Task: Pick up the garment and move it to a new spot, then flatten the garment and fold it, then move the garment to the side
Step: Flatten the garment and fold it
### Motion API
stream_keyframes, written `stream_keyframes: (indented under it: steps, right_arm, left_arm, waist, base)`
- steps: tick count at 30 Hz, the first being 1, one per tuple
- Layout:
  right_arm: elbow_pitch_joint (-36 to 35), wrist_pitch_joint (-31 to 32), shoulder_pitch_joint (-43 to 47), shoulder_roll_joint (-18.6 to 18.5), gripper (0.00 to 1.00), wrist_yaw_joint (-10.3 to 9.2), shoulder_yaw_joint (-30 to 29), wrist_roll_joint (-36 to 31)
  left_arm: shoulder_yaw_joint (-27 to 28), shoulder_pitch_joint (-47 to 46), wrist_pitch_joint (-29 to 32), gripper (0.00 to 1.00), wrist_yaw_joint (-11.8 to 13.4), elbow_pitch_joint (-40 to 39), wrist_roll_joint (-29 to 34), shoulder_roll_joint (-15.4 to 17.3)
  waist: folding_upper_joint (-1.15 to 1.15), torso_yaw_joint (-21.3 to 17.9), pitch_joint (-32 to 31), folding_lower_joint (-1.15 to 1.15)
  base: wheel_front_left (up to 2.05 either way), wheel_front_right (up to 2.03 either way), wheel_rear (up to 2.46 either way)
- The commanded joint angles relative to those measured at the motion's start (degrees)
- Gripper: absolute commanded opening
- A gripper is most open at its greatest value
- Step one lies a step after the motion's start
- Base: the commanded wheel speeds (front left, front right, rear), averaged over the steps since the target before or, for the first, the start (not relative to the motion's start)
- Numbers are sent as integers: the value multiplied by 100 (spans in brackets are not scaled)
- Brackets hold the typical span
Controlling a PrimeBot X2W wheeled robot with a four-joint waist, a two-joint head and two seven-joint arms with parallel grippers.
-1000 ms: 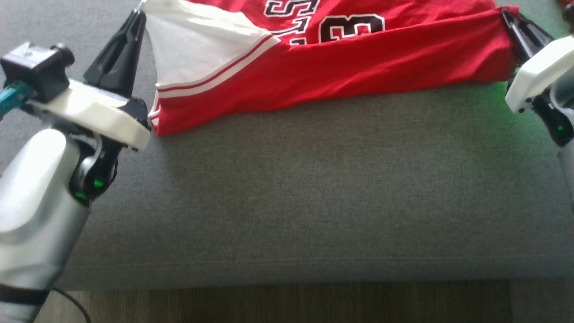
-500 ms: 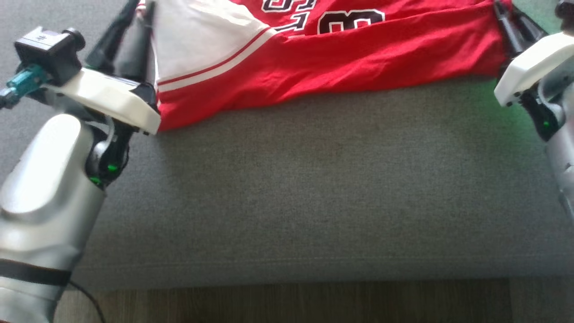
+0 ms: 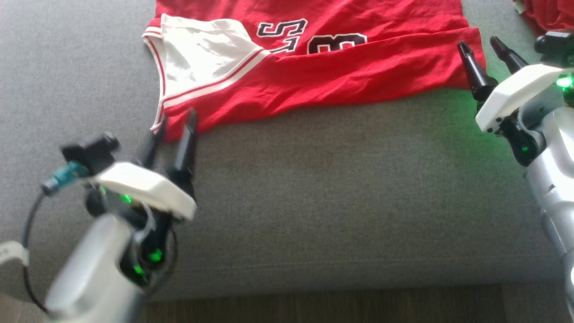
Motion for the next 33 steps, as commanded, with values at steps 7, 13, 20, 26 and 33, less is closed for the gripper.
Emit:
stream_keyframes:
  steps: [7, 13, 20, 26, 33]
  right_arm:
    - [-213, 6, -70, 42, 100, -2, 167, 146]
    - [-272, 30, -112, 61, 100, -2, 289, 206]
    - [-293, 48, -166, 67, 100, -2, 394, 275]
    - [-286, 48, -181, 72, 100, -2, 454, 331]
    - [-205, 165, -240, 64, 100, -2, 517, 390]
  left_arm:
    - [191, 473, 423, 100, 601, -698, -188, 131]
    - [522, 300, 87, 100, 936, -307, -118, 71]
    - [529, -39, -82, 100, 1021, 440, 31, -14]
    - [489, -330, -171, 100, 905, 1129, 26, -164]
    - [390, -583, -131, 0, 562, 1648, -97, -347]
  waist:
    - [0, -31, 82, 0]
    - [0, -83, 146, 0]
    - [0, -150, 188, 0]
    - [0, -172, 224, 0]
    - [0, -160, 262, 0]
  base:
    - [0, 0, 0]
    - [0, 0, 0]
    - [0, 0, 0]
    - [0, 0, 0]
    - [0, 0, 0]
